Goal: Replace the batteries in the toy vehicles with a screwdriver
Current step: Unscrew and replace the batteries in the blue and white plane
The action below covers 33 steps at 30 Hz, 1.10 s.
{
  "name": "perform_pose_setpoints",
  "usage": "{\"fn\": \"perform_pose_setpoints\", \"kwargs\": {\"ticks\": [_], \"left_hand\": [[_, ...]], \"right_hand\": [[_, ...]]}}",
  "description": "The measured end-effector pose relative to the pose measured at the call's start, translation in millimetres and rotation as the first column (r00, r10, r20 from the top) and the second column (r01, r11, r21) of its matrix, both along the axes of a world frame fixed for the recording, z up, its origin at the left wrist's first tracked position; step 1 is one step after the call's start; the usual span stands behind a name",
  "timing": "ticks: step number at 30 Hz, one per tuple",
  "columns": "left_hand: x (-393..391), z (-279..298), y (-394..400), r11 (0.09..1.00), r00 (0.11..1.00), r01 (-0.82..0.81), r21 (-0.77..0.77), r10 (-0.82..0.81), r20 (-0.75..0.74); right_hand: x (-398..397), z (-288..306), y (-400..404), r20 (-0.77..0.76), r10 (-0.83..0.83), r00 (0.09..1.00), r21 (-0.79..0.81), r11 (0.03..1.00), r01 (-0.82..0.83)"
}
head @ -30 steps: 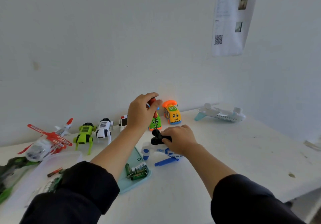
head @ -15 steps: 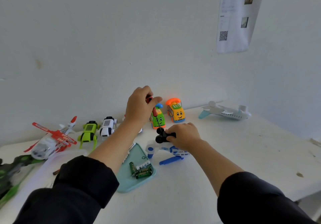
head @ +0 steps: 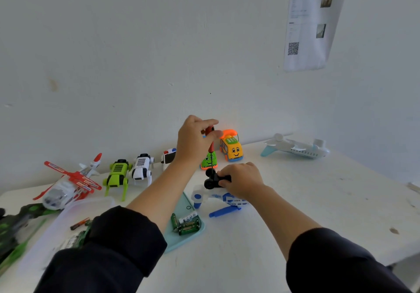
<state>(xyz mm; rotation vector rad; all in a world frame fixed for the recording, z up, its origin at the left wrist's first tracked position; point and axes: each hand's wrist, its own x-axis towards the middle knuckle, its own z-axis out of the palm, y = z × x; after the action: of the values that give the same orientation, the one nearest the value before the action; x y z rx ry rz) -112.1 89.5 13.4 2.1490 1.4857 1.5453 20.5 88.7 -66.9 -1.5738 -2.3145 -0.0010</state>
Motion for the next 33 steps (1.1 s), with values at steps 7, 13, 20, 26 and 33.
{"fn": "perform_pose_setpoints", "kwargs": {"ticks": [7,13,20,26,33], "left_hand": [[8,-13,0,0.991,0.982,-0.025,0.133,0.049,-0.182],[8,-10,-1,0.970,0.965,-0.159,0.185,0.192,-0.178],[6,-11,-1,0.985,0.972,-0.129,0.116,0.149,-0.184],[2,-4,0,0.985,0.987,-0.096,0.146,0.113,-0.114],[11,0,3,1.000,1.000,-0.003,0.004,0.003,-0.010]], "right_hand": [[1,-2,-2,-0.008,-0.005,1.000,0.013,1.000,0.006],[1,-2,0,-0.010,-0.005,1.000,0.003,1.000,0.005],[1,-2,0,-0.010,-0.010,1.000,-0.005,1.000,0.010],[-1,0,0,-0.001,-0.025,1.000,-0.015,1.000,0.025],[0,0,-2,-0.006,-0.023,1.000,-0.015,1.000,0.022]]}}
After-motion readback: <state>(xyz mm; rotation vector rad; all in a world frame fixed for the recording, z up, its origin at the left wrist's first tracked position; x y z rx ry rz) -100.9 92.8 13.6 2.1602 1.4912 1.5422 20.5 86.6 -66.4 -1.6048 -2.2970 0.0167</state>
